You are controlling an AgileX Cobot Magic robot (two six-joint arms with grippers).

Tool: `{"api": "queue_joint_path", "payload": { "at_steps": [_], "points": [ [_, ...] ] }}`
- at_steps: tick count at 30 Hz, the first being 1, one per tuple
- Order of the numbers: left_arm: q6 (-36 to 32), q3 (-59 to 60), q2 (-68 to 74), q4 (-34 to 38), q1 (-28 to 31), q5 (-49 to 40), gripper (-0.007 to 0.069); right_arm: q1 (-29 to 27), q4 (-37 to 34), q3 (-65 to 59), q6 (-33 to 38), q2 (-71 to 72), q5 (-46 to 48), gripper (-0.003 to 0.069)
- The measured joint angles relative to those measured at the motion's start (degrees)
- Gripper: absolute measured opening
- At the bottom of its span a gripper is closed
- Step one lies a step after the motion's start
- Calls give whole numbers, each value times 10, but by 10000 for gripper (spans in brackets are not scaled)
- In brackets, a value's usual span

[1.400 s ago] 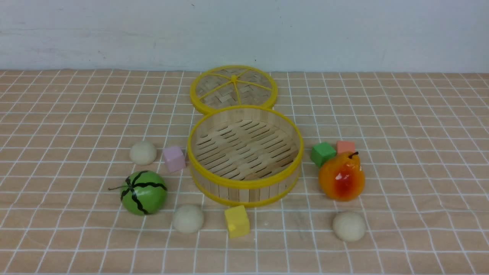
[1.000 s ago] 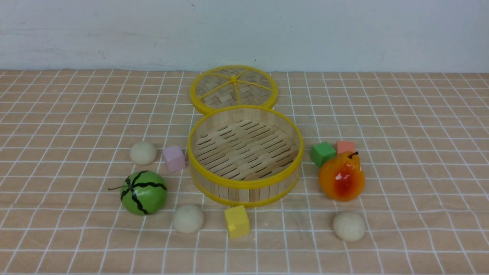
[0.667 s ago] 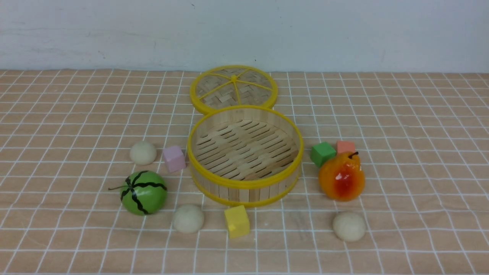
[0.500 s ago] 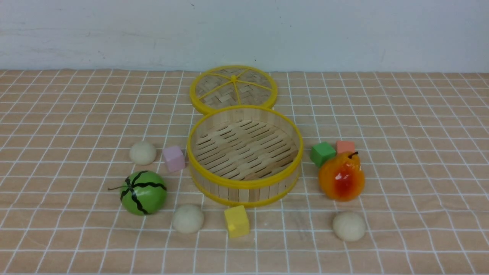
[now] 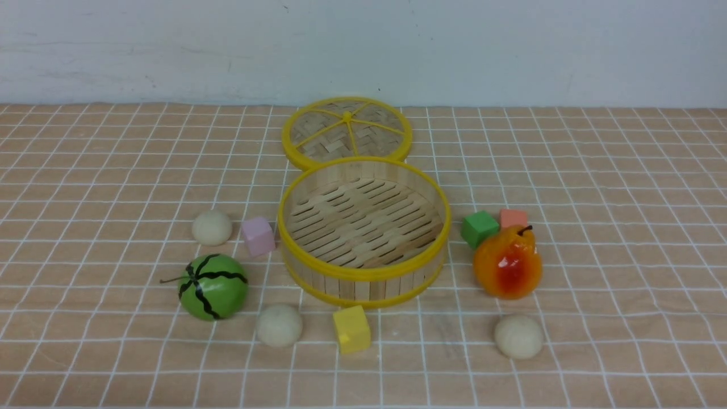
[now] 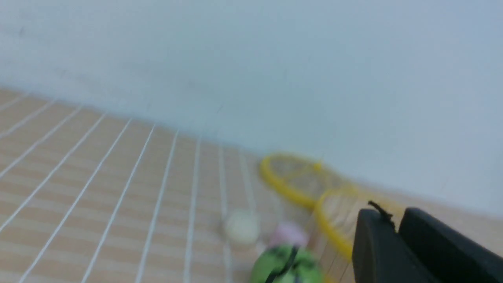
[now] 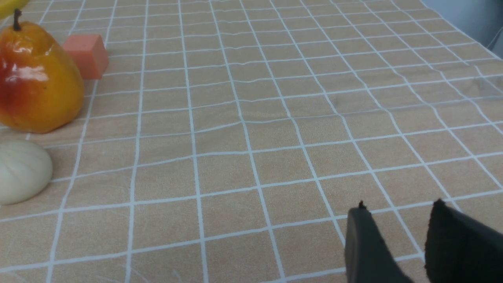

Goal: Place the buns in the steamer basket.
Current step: Use the left arm to grab a steamed stuffed bun

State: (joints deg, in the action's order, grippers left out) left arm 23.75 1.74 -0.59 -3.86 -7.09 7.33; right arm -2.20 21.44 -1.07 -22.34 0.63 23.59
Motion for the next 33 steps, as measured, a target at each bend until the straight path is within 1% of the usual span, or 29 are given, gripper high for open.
{"api": "queue_joint_path", "payload": {
  "at_steps": [3,4,5,6,7,8,9,10,12,13,15,16,17,18,24,28,31,33],
  "points": [
    [11,-14,0,17,0,4,85,0,0,0,0,0,0,241],
    [13,-31,1,26,0,-6,85,0,-1,0,0,0,0,241],
    [15,-77,15,39,0,-28,88,0,-1,0,0,0,0,241],
    [15,-77,15,39,0,-31,88,0,-1,0,0,0,0,241],
    [16,-137,46,47,0,-69,90,0,-1,0,0,0,0,241],
    [16,-144,51,48,0,-73,90,0,-1,0,0,0,0,241],
    [16,-182,75,51,0,-96,90,0,-1,0,0,0,0,241],
    [16,-243,119,58,0,-155,92,0,-1,0,0,0,0,241],
    [16,-306,173,66,0,-225,92,0,-1,0,0,0,0,241],
    [16,-348,216,69,0,-278,92,0,-1,0,0,0,0,241],
    [16,-368,240,69,0,-307,92,0,-1,0,0,0,0,241],
    [12,-401,291,67,0,-361,92,0,-1,0,0,0,0,241],
    [12,-401,291,66,0,-361,92,0,-1,0,0,0,0,241],
    [5,-419,330,62,0,-386,93,0,-1,0,0,0,0,241],
    [-1,-430,453,88,0,-354,103,0,-1,0,0,0,0,241],
    [-33,-446,526,91,0,-341,109,0,-1,0,0,0,0,241],
    [-55,-482,592,88,0,-354,111,0,-1,0,0,0,0,241],
    [-74,-544,670,84,0,-387,116,0,-1,0,0,0,0,241]
  ]
}}
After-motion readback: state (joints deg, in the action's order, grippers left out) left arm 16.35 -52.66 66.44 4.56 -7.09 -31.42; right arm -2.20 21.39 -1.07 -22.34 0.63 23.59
